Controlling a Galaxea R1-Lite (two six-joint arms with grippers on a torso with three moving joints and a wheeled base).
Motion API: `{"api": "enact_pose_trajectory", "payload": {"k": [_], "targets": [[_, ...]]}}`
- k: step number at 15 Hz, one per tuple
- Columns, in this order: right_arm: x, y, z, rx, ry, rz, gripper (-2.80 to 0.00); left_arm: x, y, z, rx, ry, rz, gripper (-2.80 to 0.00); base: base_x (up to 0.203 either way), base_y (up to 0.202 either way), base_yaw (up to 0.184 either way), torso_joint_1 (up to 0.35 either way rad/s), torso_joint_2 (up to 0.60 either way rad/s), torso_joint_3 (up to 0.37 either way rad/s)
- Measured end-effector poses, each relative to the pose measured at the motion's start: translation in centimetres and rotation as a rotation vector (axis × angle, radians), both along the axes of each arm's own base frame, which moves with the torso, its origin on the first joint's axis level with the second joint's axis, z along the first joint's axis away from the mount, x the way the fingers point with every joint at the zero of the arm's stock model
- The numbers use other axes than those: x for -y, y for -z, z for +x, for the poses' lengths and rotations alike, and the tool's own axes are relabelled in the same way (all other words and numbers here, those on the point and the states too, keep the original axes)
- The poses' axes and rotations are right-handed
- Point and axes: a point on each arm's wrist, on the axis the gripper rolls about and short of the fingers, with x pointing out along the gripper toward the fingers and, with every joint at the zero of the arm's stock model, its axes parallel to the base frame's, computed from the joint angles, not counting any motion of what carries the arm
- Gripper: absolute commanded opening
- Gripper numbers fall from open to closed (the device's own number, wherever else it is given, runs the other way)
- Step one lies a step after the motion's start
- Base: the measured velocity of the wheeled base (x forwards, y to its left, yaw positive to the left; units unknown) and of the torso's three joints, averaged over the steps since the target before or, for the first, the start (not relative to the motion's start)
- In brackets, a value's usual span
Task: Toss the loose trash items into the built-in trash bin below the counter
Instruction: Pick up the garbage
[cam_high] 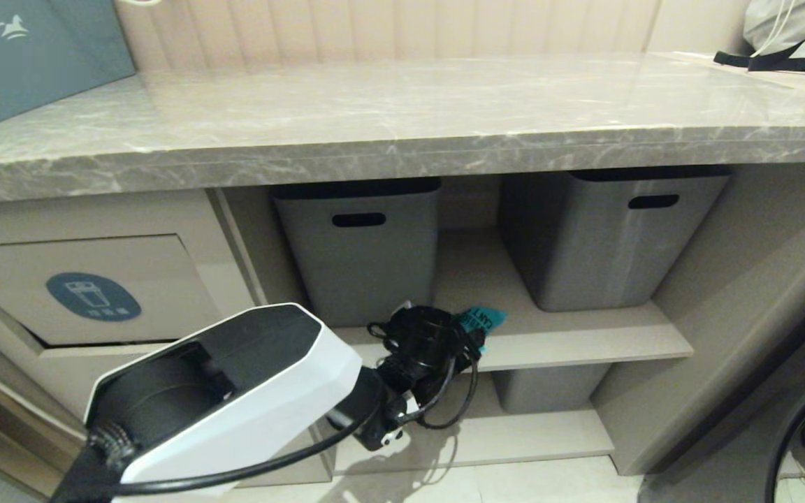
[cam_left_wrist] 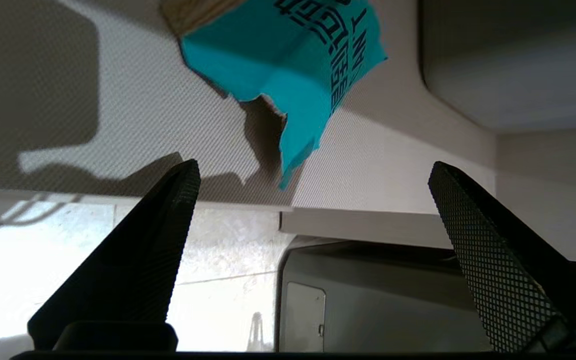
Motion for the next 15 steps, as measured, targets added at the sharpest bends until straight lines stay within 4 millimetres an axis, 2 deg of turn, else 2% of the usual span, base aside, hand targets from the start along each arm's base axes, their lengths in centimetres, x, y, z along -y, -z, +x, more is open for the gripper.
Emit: {"api": "enact_pose_trajectory", "payload": {"k": [11, 15], "targets": [[0.0, 0.0, 0.0, 0.0, -0.002, 0.0, -2.8, 2.7, 0.6, 3.0, 0.031, -0.03, -0.02, 0.0, 0.0, 0.0, 0.0, 0.0, 0.0, 0.0], [0.0, 0.0, 0.0, 0.0, -0.002, -0.001, -2.8, 3.1, 0.8, 3.8, 0.036, -0.035, -0.024, 0.0, 0.0, 0.0, 0.0, 0.0, 0.0, 0.0]]}}
